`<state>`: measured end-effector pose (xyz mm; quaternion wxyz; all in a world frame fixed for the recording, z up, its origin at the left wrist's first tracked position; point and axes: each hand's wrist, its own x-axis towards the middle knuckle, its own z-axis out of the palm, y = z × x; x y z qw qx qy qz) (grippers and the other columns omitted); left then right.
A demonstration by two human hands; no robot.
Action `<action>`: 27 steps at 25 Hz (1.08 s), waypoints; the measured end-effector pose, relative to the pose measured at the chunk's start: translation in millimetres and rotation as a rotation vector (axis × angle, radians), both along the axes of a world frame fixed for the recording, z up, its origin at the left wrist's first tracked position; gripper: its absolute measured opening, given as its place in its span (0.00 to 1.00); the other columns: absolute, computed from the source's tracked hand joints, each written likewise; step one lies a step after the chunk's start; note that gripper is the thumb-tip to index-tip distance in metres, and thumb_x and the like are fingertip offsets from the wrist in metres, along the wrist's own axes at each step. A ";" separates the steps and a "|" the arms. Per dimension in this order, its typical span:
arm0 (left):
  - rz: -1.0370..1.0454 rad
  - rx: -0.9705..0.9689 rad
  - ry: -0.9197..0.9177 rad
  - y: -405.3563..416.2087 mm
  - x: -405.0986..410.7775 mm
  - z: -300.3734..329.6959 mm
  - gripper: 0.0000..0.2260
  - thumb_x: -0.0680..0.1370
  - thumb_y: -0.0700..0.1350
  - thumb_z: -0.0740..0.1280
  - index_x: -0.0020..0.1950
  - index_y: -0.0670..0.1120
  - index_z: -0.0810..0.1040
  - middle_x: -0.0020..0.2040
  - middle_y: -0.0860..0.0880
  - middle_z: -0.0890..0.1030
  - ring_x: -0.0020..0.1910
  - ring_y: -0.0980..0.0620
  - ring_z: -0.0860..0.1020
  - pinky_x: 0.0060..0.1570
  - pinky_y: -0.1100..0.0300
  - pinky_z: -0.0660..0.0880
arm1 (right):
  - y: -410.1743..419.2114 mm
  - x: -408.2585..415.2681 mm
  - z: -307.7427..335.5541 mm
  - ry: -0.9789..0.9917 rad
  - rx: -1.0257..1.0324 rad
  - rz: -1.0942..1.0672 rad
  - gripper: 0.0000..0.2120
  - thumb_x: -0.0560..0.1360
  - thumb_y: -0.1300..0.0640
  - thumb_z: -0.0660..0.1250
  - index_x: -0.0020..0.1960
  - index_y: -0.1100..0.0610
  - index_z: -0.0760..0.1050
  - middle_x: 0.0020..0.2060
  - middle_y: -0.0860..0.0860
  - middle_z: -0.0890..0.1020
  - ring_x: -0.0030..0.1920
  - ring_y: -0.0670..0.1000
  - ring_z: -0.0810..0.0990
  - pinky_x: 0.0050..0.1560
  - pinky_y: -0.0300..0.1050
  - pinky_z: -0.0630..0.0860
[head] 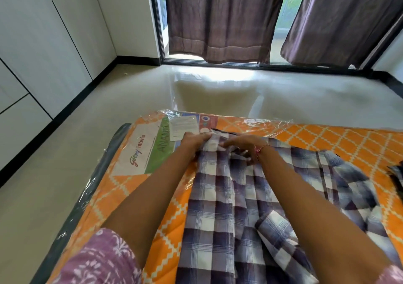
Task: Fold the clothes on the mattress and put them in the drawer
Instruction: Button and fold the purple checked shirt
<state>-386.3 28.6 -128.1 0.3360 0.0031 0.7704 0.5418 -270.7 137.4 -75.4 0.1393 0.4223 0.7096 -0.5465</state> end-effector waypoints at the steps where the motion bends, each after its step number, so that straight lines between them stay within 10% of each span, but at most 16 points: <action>1: 0.011 0.016 0.032 1.8 -0.8 -1.0 0.14 0.71 0.46 0.75 0.49 0.41 0.75 0.43 0.43 0.79 0.45 0.46 0.78 0.32 0.59 0.74 | 2.0 -3.1 4.4 -0.030 0.036 0.057 0.07 0.74 0.57 0.70 0.46 0.59 0.74 0.42 0.53 0.74 0.39 0.51 0.72 0.36 0.43 0.73; 6: 0.247 0.353 -0.027 1.2 1.1 1.3 0.13 0.79 0.51 0.64 0.57 0.43 0.72 0.39 0.44 0.76 0.34 0.48 0.76 0.28 0.61 0.74 | 9.0 6.8 -15.4 0.414 0.248 -0.235 0.16 0.75 0.68 0.64 0.63 0.63 0.73 0.51 0.56 0.78 0.49 0.53 0.77 0.44 0.41 0.74; 9: 0.032 0.038 0.123 -7.6 12.5 -8.4 0.23 0.78 0.53 0.65 0.68 0.42 0.65 0.59 0.41 0.76 0.56 0.42 0.76 0.55 0.51 0.75 | -5.8 34.2 -44.8 0.333 0.604 -0.494 0.07 0.77 0.61 0.64 0.54 0.60 0.74 0.51 0.58 0.80 0.47 0.55 0.77 0.44 0.43 0.70; 13: -0.137 -0.322 0.347 -17.4 36.1 -9.3 0.24 0.75 0.57 0.66 0.60 0.38 0.73 0.57 0.41 0.77 0.57 0.40 0.76 0.47 0.54 0.72 | -46.5 51.6 -64.2 0.234 0.428 -0.365 0.18 0.77 0.51 0.63 0.33 0.60 0.74 0.31 0.56 0.77 0.36 0.57 0.76 0.34 0.43 0.68; 17: -0.174 -0.284 0.292 -22.3 47.9 -14.2 0.18 0.76 0.52 0.66 0.55 0.37 0.76 0.51 0.39 0.79 0.52 0.39 0.78 0.47 0.52 0.74 | -74.5 48.8 -57.7 0.252 0.530 -0.385 0.20 0.72 0.40 0.66 0.37 0.57 0.75 0.35 0.53 0.80 0.38 0.56 0.78 0.33 0.42 0.68; 20: -0.090 -0.193 0.255 -25.5 54.4 -16.0 0.11 0.78 0.45 0.64 0.50 0.37 0.78 0.51 0.35 0.80 0.51 0.38 0.78 0.45 0.50 0.74 | -83.4 40.3 -60.9 0.176 0.517 -0.172 0.13 0.74 0.51 0.65 0.44 0.61 0.79 0.43 0.58 0.81 0.46 0.60 0.79 0.37 0.43 0.68; 27: -0.110 -0.184 0.299 -26.1 54.3 -18.7 0.09 0.77 0.48 0.65 0.40 0.45 0.75 0.48 0.38 0.81 0.45 0.41 0.78 0.41 0.54 0.72 | -69.9 36.7 -58.4 0.378 0.315 -0.460 0.20 0.77 0.45 0.63 0.32 0.57 0.72 0.33 0.54 0.79 0.37 0.56 0.78 0.34 0.44 0.69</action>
